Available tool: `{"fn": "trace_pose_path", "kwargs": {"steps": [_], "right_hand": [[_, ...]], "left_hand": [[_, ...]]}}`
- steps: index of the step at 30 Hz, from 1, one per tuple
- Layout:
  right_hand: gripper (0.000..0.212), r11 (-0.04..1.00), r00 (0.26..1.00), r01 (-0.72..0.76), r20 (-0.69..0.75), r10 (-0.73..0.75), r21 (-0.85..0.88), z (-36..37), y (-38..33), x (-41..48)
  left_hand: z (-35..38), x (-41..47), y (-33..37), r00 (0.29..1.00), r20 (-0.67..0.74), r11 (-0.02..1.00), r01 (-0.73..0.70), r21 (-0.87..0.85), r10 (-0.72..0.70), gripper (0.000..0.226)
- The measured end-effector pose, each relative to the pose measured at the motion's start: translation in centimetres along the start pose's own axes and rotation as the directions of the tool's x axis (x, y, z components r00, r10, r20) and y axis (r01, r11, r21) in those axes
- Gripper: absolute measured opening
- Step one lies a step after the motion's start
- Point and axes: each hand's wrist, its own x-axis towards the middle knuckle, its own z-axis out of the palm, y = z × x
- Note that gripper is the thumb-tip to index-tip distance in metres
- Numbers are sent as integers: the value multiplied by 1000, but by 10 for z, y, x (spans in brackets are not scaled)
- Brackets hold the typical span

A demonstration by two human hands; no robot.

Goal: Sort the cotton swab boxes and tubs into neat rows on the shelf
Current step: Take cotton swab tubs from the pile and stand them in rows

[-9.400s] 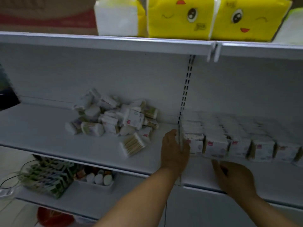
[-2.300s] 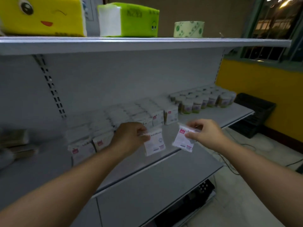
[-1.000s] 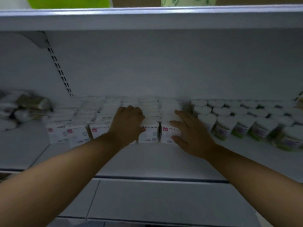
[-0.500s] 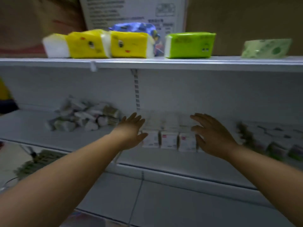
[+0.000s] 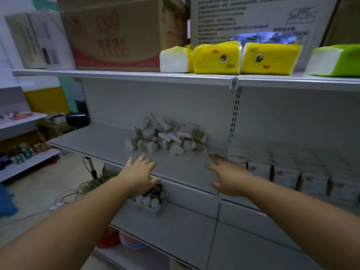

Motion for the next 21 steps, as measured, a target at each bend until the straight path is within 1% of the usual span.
{"fn": "trace_pose_path", "kwargs": {"steps": [6, 9, 11, 13, 14, 16, 17, 19, 21], "right_hand": [[61, 995, 1000, 25, -5, -25, 97, 29, -20, 88], [57, 981, 999, -35, -21, 40, 191, 48, -40, 138], [47, 973, 982, -117, -126, 144, 200, 61, -54, 169], [36, 949, 933, -181, -261, 249, 259, 70, -62, 193], [32, 940, 912, -172, -312, 265, 294, 73, -65, 203], [27, 923, 896, -131, -355, 267, 362, 80, -72, 220], [25, 906, 895, -110, -355, 269, 408, 82, -76, 226], [24, 875, 899, -57, -357, 255, 481, 87, -85, 237], [27, 867, 895, -11, -382, 230, 498, 89, -95, 249]], "left_hand": [[27, 40, -35, 1000, 9, 998, -6, -68, 7, 68], [36, 58, -52, 999, 30, 996, 20, -87, -18, 69], [36, 73, -71, 998, 52, 997, 22, -80, -18, 70], [31, 89, -93, 999, 22, 984, 43, -173, -40, 71], [28, 97, -104, 998, -6, 964, 61, -258, -65, 69], [29, 111, -123, 991, -54, 917, 94, -388, -125, 66], [33, 117, -131, 986, -63, 911, 117, -395, -154, 66], [43, 128, -147, 975, -71, 921, 172, -349, -209, 70], [50, 145, -165, 962, -98, 913, 204, -354, -253, 77]]}}
